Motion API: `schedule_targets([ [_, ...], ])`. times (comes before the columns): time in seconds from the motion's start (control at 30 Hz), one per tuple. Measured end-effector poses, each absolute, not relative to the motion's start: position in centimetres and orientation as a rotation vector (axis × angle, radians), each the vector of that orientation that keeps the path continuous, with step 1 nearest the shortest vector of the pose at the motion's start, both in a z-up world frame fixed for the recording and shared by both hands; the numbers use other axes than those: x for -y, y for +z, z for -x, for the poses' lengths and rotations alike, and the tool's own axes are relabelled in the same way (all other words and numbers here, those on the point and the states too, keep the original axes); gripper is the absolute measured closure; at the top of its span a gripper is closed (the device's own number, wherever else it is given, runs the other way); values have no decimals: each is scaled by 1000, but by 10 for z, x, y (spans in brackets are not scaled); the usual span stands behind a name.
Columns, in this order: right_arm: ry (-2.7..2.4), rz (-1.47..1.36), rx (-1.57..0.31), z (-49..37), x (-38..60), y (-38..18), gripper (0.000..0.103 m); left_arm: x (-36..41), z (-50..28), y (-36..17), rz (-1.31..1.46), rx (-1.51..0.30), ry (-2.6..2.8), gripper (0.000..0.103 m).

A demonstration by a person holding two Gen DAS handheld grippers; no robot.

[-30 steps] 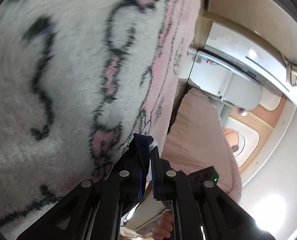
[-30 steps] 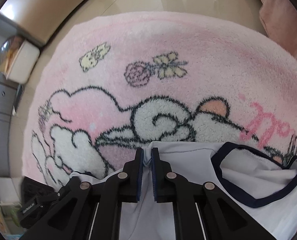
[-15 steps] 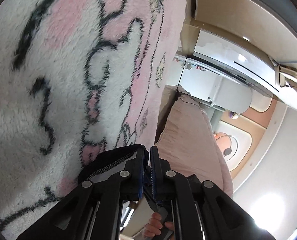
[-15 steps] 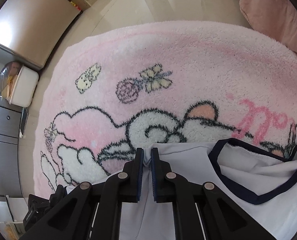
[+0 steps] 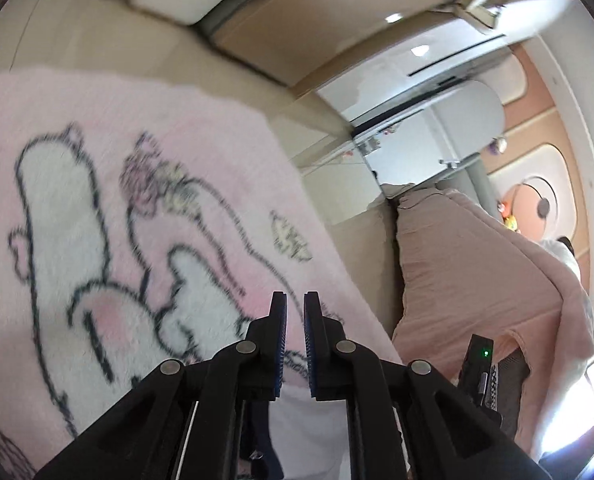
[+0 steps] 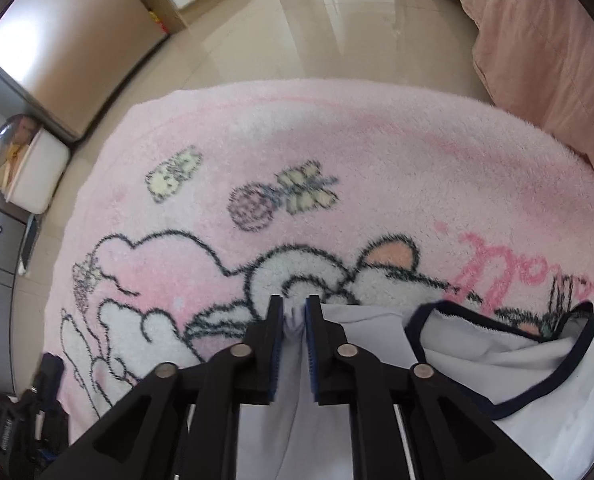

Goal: Fold clothes

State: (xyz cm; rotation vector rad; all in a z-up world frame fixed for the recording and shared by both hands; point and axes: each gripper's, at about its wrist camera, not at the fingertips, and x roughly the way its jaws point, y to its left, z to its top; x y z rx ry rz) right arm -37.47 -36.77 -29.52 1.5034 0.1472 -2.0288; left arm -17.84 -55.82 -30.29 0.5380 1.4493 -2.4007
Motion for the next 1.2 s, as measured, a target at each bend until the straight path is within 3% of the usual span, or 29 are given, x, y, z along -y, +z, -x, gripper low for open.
schedule_targets([
  [0.03,-2034,-1469,-154,372,367,-290,59,557,180,-297,-536,-1416,-2415,90],
  [0.07,-2052,-1423,-155,369,365,-284,48,556,181,-291,-558,-1349,-2424,87],
  [0.1,-2069,-1378,-157,366,363,-277,35,551,184,-286,-578,-1288,-2441,71],
  [0.13,-2085,-1335,-155,363,361,-271,32,548,186,-285,-595,-1276,-2475,35],
  [0.17,-2096,-1301,-142,360,358,-265,31,545,188,-285,-613,-1268,-2510,17],
  [0.2,-2098,-1274,-125,358,355,-260,29,542,188,-286,-605,-1304,-2549,10],
  [0.3,-2075,-1248,-108,355,350,-251,24,542,191,-281,-604,-1513,-2648,10],
  [0.5,-2062,-1231,-178,349,345,-252,24,542,170,-263,-554,-1503,-2585,10],
  [0.6,-2048,-1242,-163,349,340,-256,24,547,160,-260,-433,-1626,-2694,10],
  [0.8,-2023,-1305,-81,354,327,-261,24,545,148,-244,-399,-1296,-2735,10],
  [0.9,-2015,-1304,-105,352,324,-260,24,545,151,-256,-459,-1244,-2737,10],
  [1.0,-1996,-1310,-108,349,320,-259,24,548,159,-278,-580,-1302,-2695,10],
  [1.2,-1933,-1385,-63,345,305,-269,24,544,156,-347,-773,-1802,-2431,10],
])
